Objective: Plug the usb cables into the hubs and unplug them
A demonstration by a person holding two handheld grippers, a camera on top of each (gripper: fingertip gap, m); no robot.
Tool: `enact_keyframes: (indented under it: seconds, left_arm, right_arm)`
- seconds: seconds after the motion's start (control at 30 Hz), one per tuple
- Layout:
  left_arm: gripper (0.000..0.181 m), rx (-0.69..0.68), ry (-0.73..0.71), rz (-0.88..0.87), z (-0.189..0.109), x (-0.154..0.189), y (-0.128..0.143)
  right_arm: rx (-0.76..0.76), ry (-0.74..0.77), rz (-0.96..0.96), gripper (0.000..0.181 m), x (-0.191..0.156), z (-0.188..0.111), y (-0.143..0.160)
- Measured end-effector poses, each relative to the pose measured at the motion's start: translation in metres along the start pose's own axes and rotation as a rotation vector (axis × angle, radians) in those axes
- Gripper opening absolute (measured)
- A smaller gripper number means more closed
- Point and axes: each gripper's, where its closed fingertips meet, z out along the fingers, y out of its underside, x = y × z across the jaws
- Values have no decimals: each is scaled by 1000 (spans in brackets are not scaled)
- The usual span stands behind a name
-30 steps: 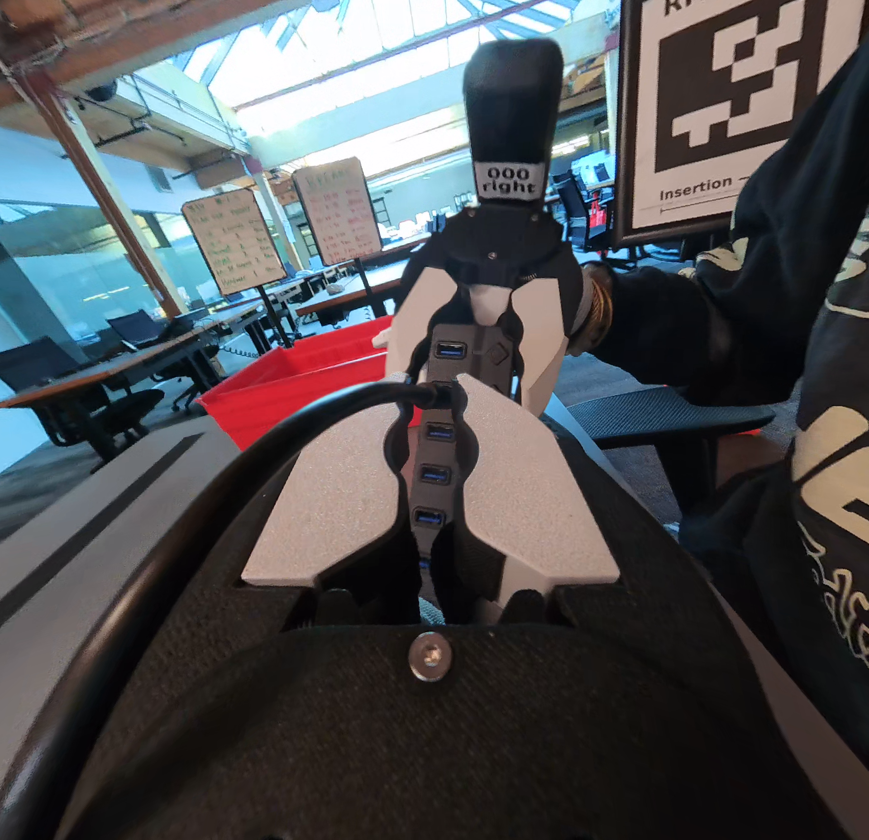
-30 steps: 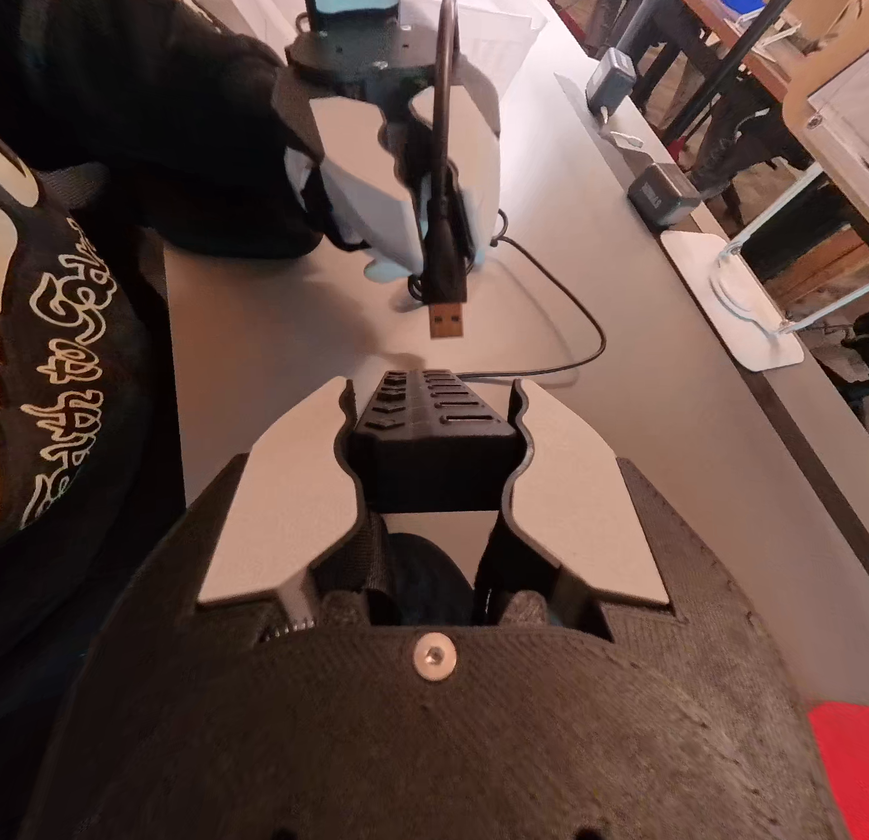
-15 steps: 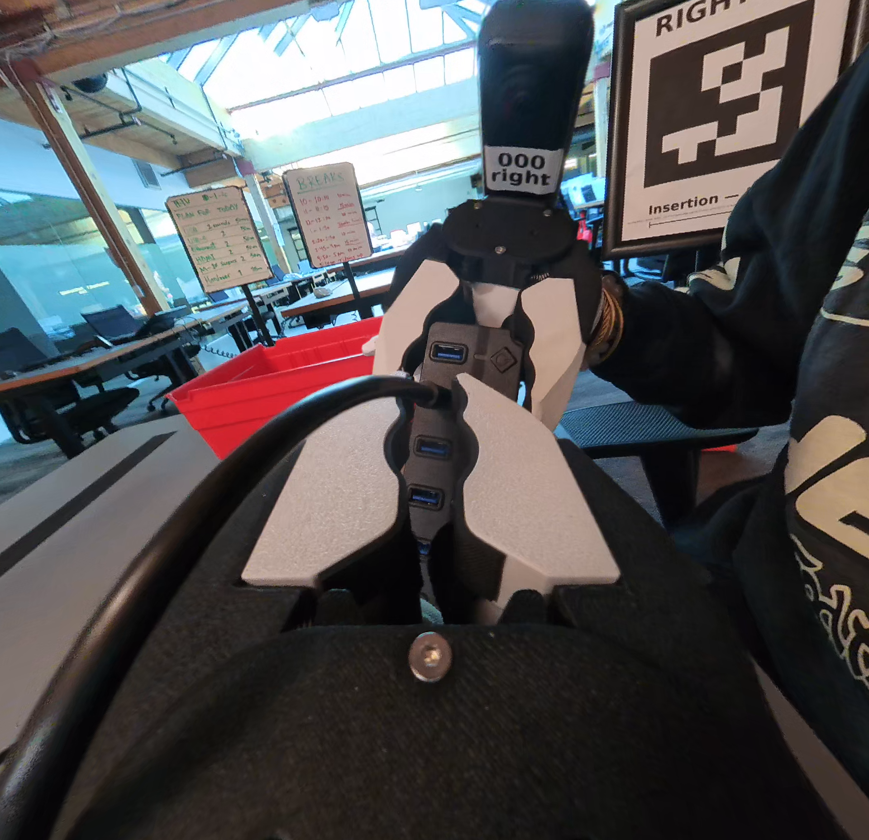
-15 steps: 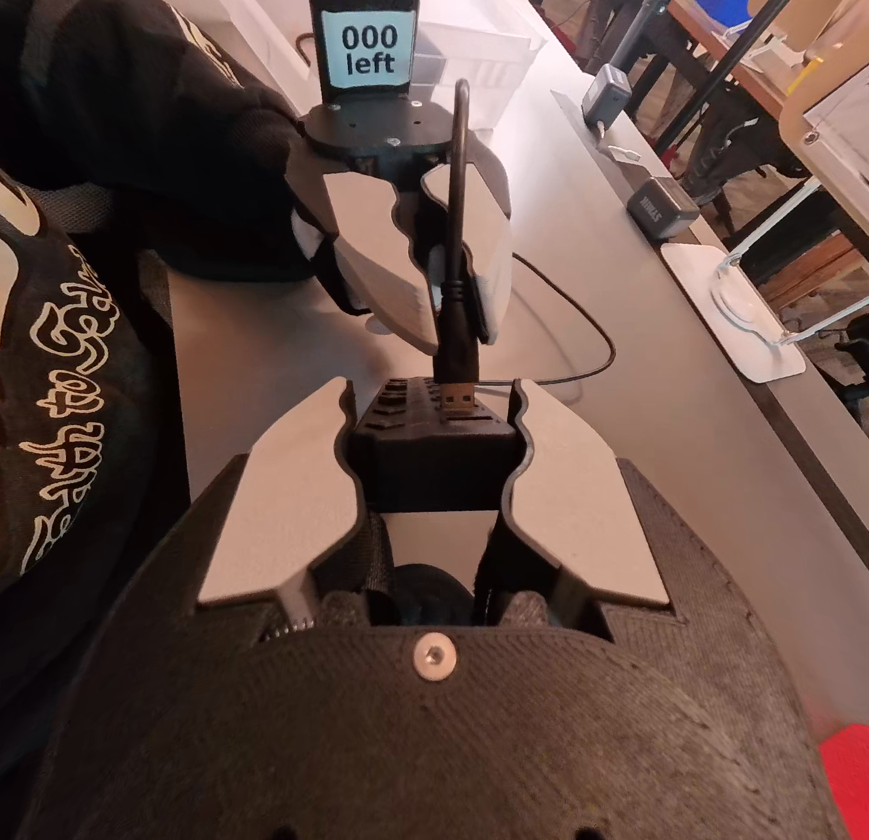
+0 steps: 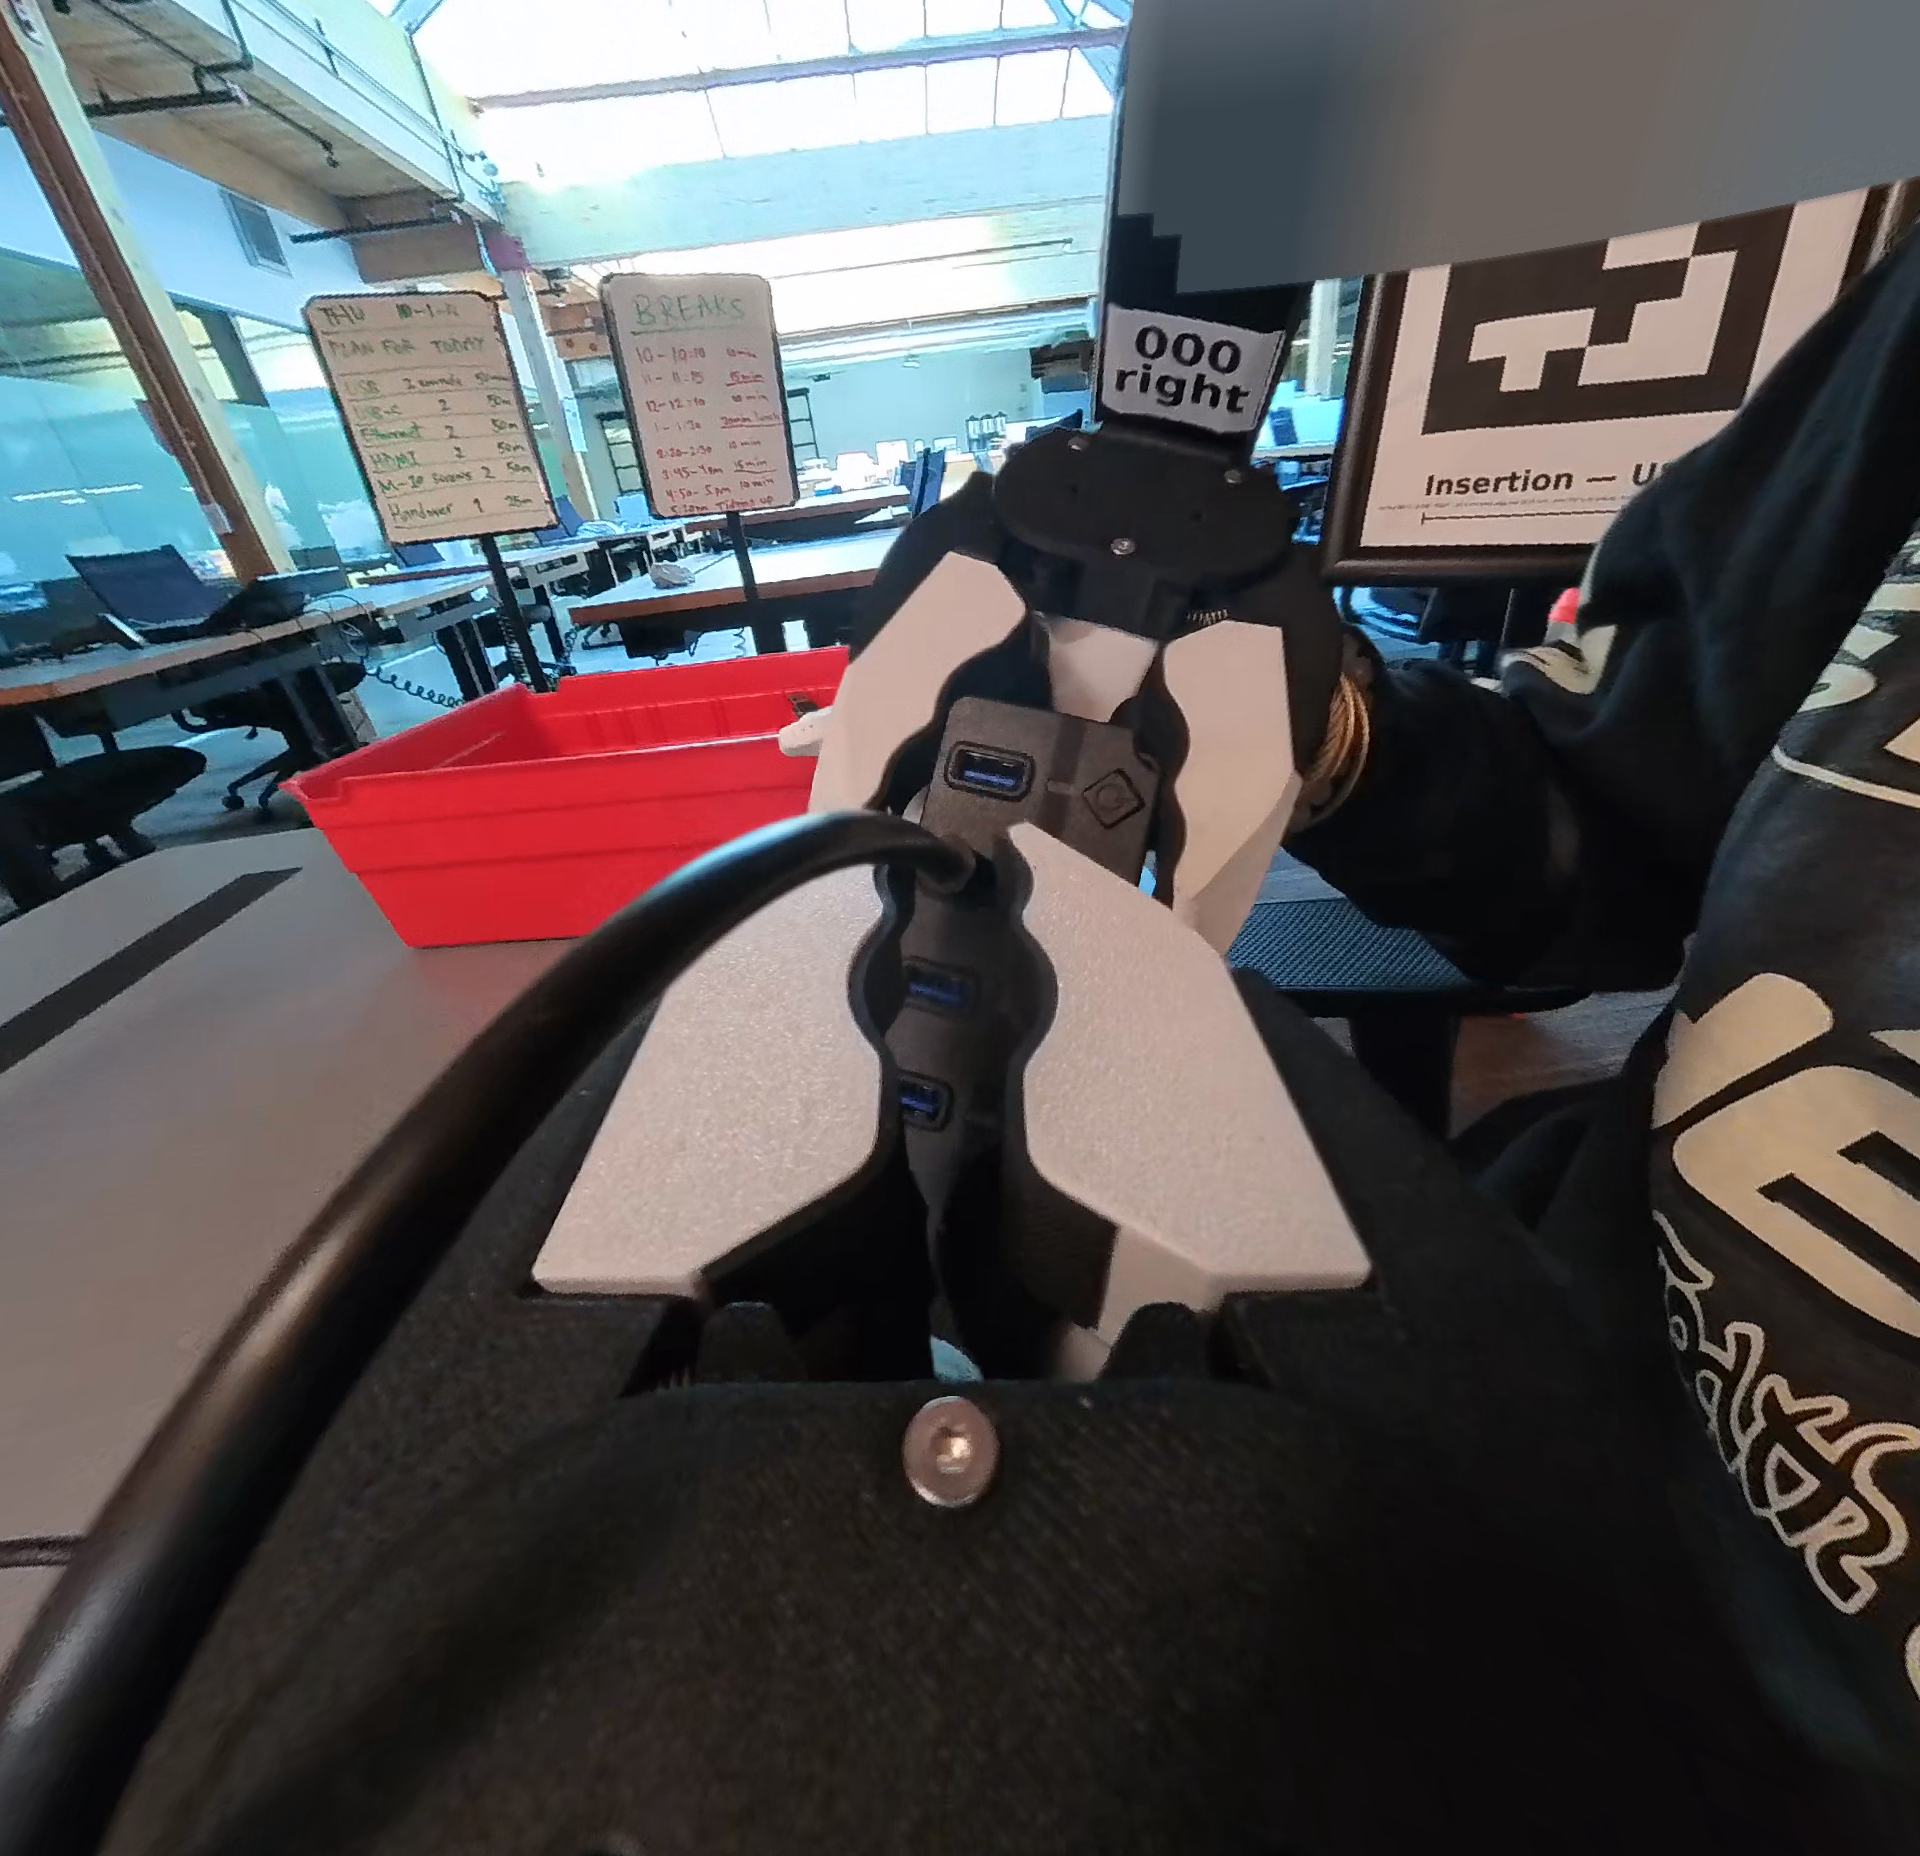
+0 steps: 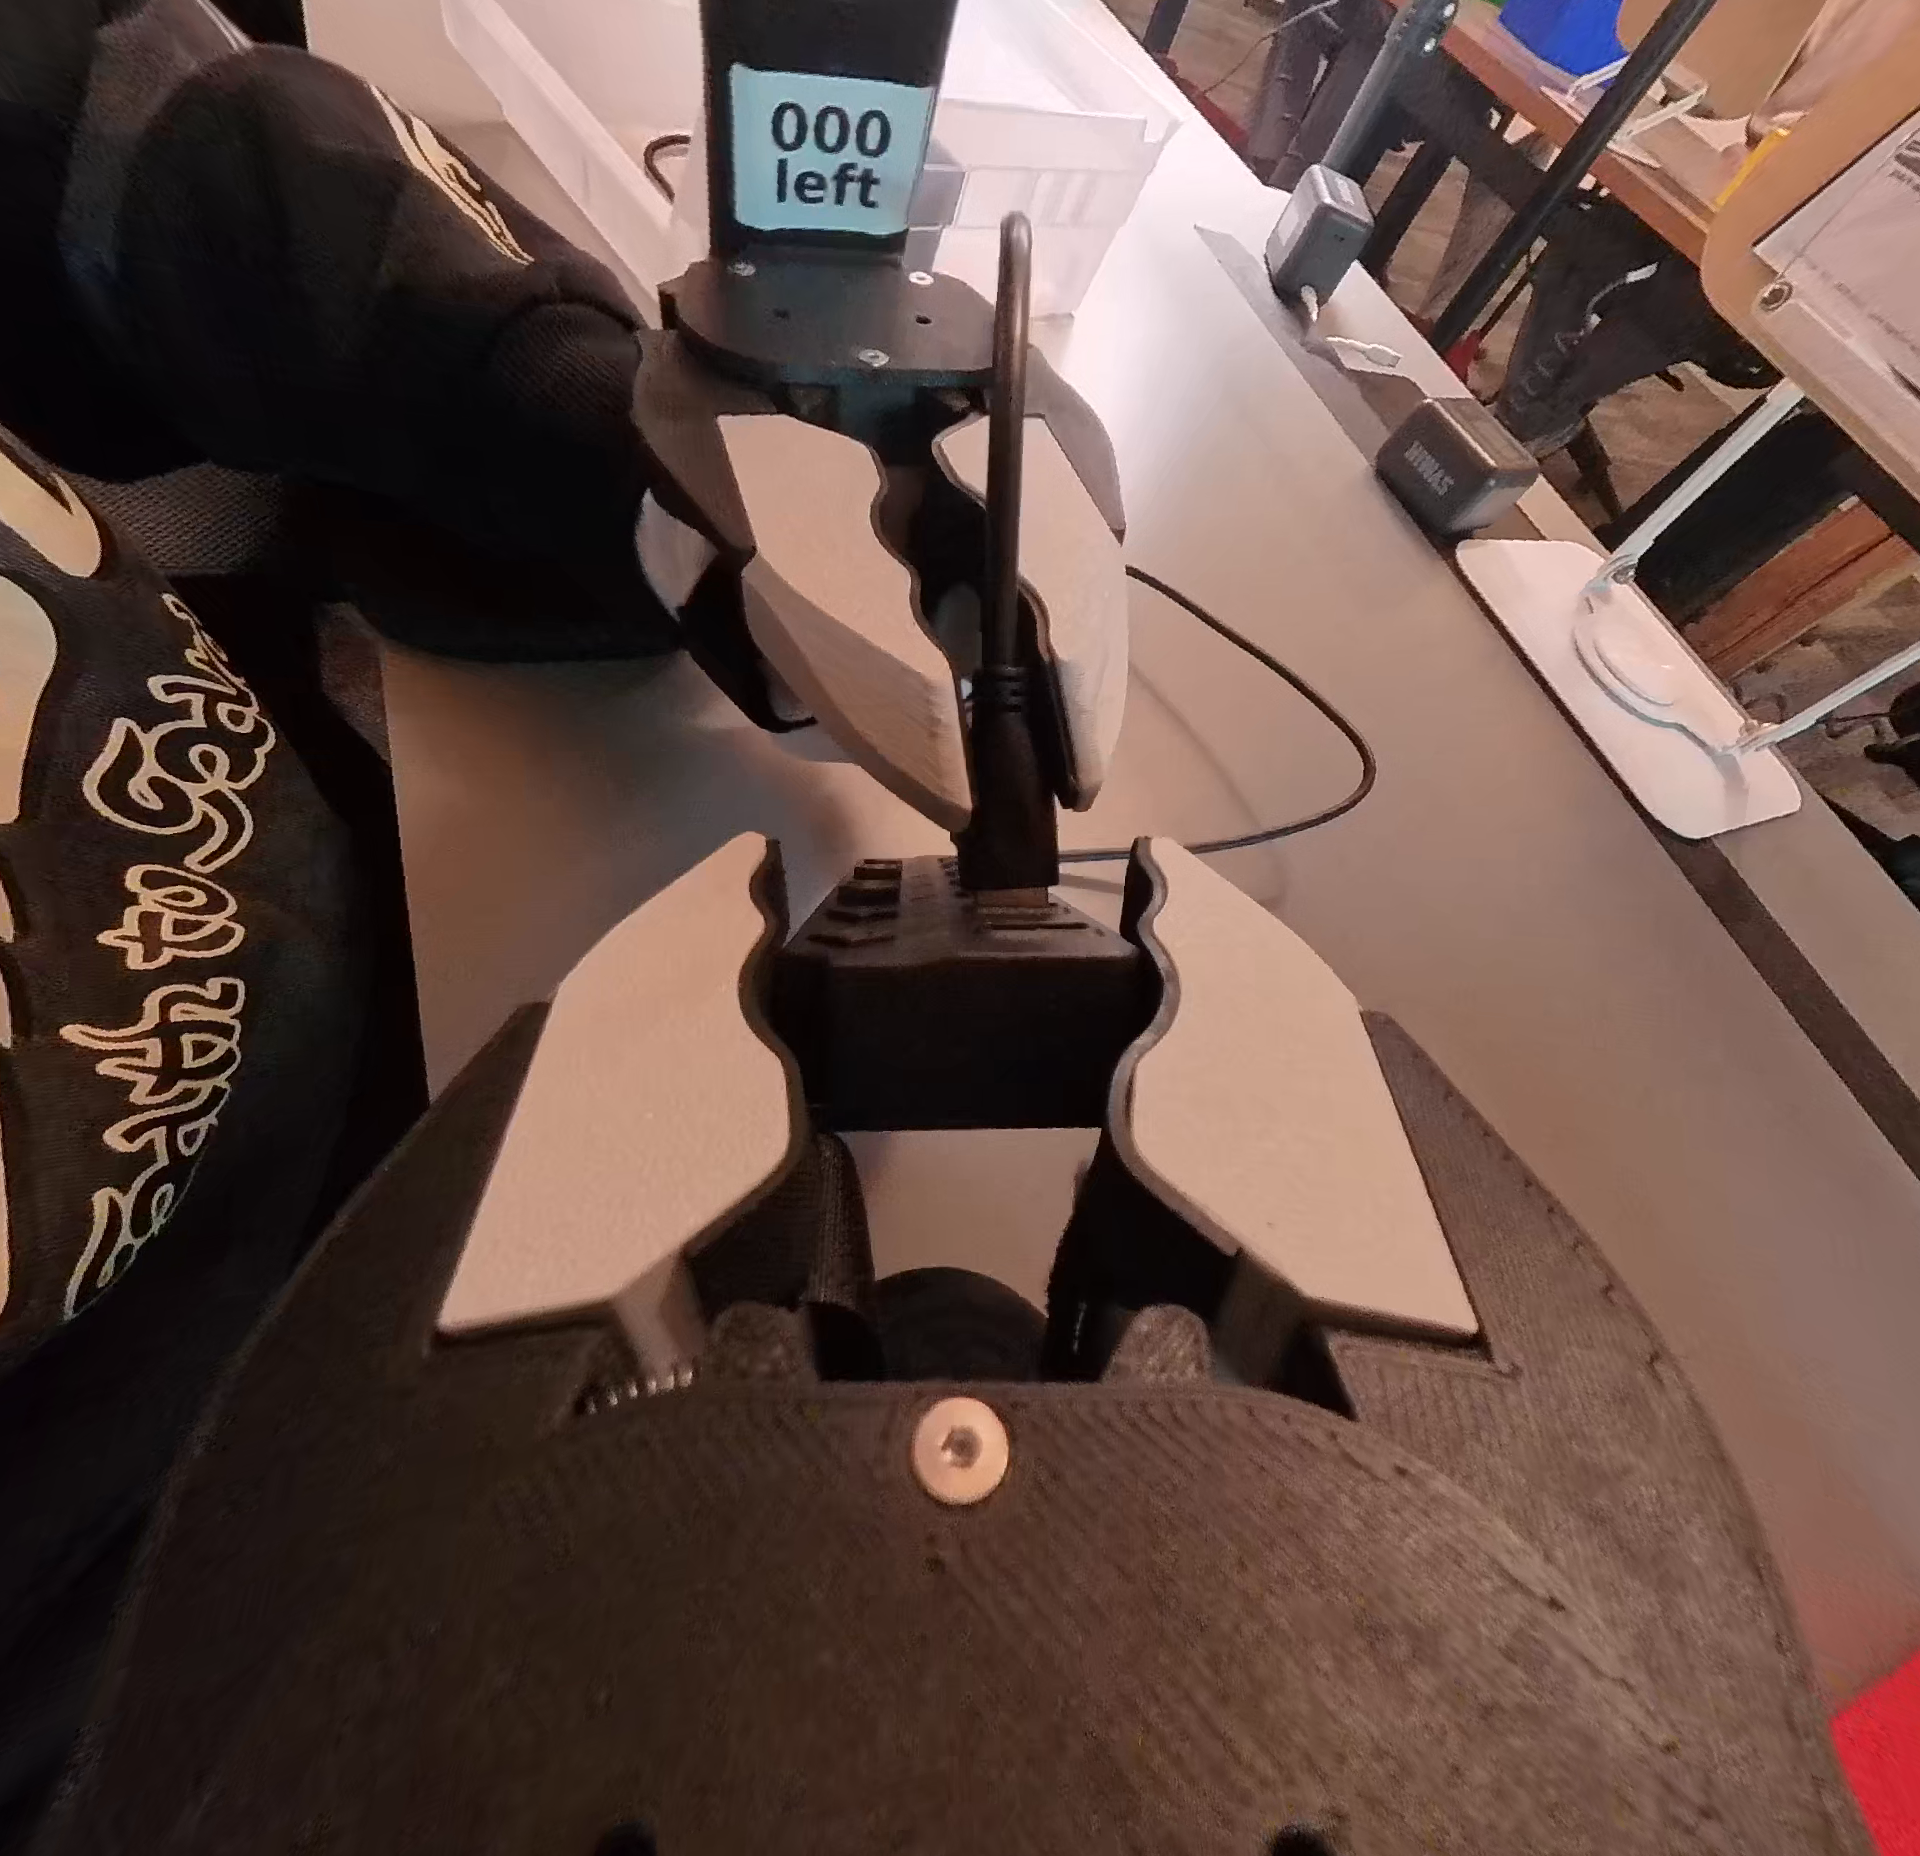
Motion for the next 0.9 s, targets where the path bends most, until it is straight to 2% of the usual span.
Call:
enact_keyframes:
  seconds: [0.07,0.13,0.23,0.3,0.4,0.43,0.53,0.63,0.7,0.83,0.9]
  left_arm:
    - [17,-18,20,-25,0,-2,3]
    - [26,-115,65,-43,-2,0,20]
    - [26,-282,236,-58,-6,27,43]
    - [24,-323,400,-94,-7,53,46]
    - [31,-412,735,-319,-28,96,49]
    - [30,-394,789,-370,-33,100,45]
    - [31,-156,880,-470,-43,97,6]
    - [33,105,781,-507,-45,66,-30]
    - [34,243,656,-532,-48,37,-44]
    - [49,410,218,-482,-52,-33,-45]
    - [68,466,26,-390,-63,-58,-49]
  right_arm:
    - [-2,-17,7,63,3,-1,2]
    - [-24,-37,75,63,11,-6,13]
    - [-32,-74,197,63,19,-14,40]
    - [-31,-93,245,63,19,-17,58]
    - [-82,-62,328,63,26,-20,85]
    - [-91,-38,340,63,30,-21,91]
    - [-105,8,327,64,36,-21,103]
    - [-47,114,329,98,51,-25,97]
    - [47,201,307,117,64,-31,84]
    - [242,368,230,136,84,-46,56]
    - [323,414,206,141,89,-49,45]
